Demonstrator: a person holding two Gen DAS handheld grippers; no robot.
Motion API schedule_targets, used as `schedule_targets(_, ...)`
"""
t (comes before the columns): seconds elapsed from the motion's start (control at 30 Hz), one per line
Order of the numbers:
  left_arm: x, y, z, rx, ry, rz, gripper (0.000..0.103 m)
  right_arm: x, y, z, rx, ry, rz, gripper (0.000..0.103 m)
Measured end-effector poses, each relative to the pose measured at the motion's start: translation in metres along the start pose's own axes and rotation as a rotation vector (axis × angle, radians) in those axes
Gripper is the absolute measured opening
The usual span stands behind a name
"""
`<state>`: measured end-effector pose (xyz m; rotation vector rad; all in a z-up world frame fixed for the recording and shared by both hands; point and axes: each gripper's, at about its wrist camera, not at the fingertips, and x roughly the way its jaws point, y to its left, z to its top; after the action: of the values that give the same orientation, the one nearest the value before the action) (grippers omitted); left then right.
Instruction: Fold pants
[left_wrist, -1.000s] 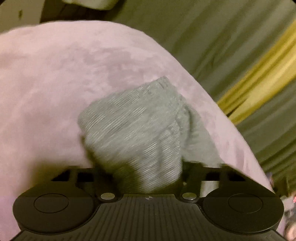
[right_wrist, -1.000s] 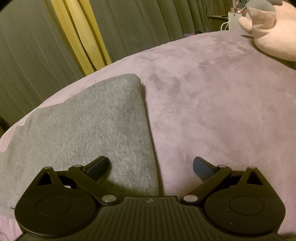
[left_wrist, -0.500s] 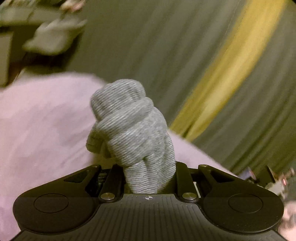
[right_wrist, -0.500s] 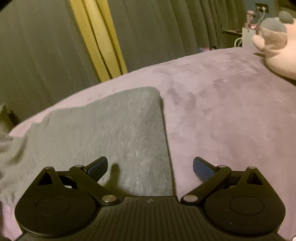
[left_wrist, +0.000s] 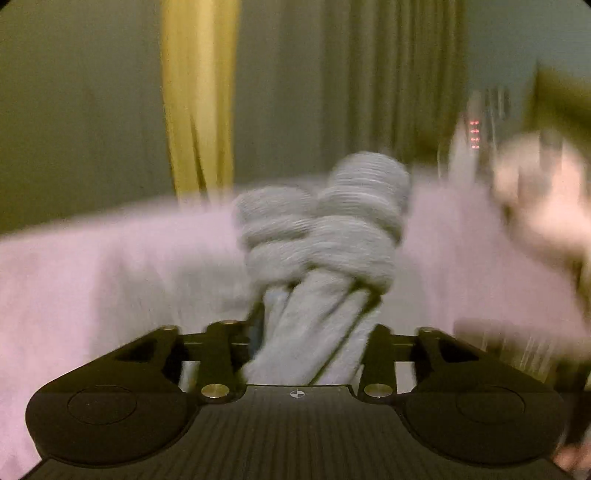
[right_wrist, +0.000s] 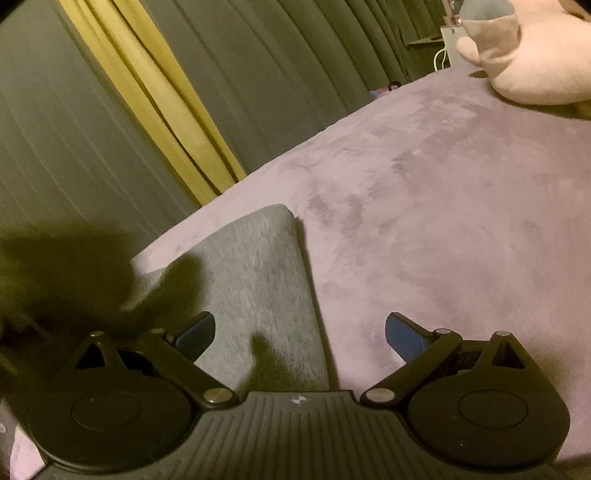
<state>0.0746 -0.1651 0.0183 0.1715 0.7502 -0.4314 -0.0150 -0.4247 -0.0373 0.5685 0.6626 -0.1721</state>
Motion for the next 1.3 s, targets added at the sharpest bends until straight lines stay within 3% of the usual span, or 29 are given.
schedule_targets(0.07, 0.027, -0.017, -0.021, 0.029, 0.162, -0.008, 0.048, -0.002, -0.001, 0.0, 0.006, 0.001, 0.015, 0.099)
schedule_targets(0.1, 0.024, -0.023, -0.031, 0.065, 0.151, 0.009, 0.049, -0.003, -0.002, 0.001, 0.008, -0.002, 0.022, 0.099)
schedule_targets(0.17, 0.009, -0.031, -0.04, 0.142, 0.089, 0.041, 0.076, -0.005, -0.003, 0.001, 0.01, -0.005, 0.045, 0.099)
schedule_targets(0.2, 0.0, -0.026, -0.041, 0.128, 0.072, 0.04, 0.093, -0.006, -0.003, 0.001, 0.009, -0.005, 0.055, 0.099)
schedule_targets(0.23, -0.014, -0.017, -0.04, 0.091, 0.041, 0.03, 0.096, -0.006, -0.002, 0.001, 0.006, -0.001, 0.061, 0.099)
schedule_targets(0.33, -0.047, 0.016, -0.04, -0.06, 0.003, 0.014, 0.097, -0.008, 0.004, 0.001, 0.018, 0.019, 0.096, 0.099)
schedule_targets(0.53, -0.088, 0.119, -0.064, -0.492, -0.094, 0.092, 0.101, -0.005, 0.015, 0.001, 0.203, 0.161, 0.326, 0.099)
schedule_targets(0.63, -0.088, 0.162, -0.083, -0.646, -0.043, 0.191, 0.101, 0.006, 0.021, -0.005, 0.239, 0.236, 0.309, 0.099)
schedule_targets(0.73, -0.087, 0.177, -0.1, -0.762, 0.0, 0.204, 0.101, 0.012, 0.029, -0.008, 0.243, 0.263, 0.289, 0.099)
schedule_targets(0.87, -0.076, 0.174, -0.1, -0.718, 0.012, 0.248, 0.101, 0.026, 0.038, -0.006, 0.316, 0.302, 0.289, 0.099)
schedule_targets(1.0, -0.069, 0.16, -0.095, -0.631, 0.052, 0.218, 0.101, 0.042, 0.051, -0.007, 0.279, 0.326, 0.225, 0.098)
schedule_targets(1.07, -0.066, 0.16, -0.097, -0.629, 0.059, 0.212, 0.101, 0.047, 0.059, -0.006, 0.241, 0.321, 0.199, 0.077)
schedule_targets(1.1, -0.068, 0.161, -0.099, -0.64, 0.062, 0.211, 0.101, 0.048, 0.063, -0.005, 0.224, 0.318, 0.192, 0.057)
schedule_targets(1.23, -0.071, 0.174, -0.108, -0.734, 0.072, 0.192, 0.101, 0.039, 0.078, 0.007, 0.196, 0.272, 0.203, 0.048)
schedule_targets(1.3, -0.071, 0.18, -0.11, -0.774, 0.074, 0.185, 0.101, 0.024, 0.088, 0.019, 0.206, 0.214, 0.278, 0.046)
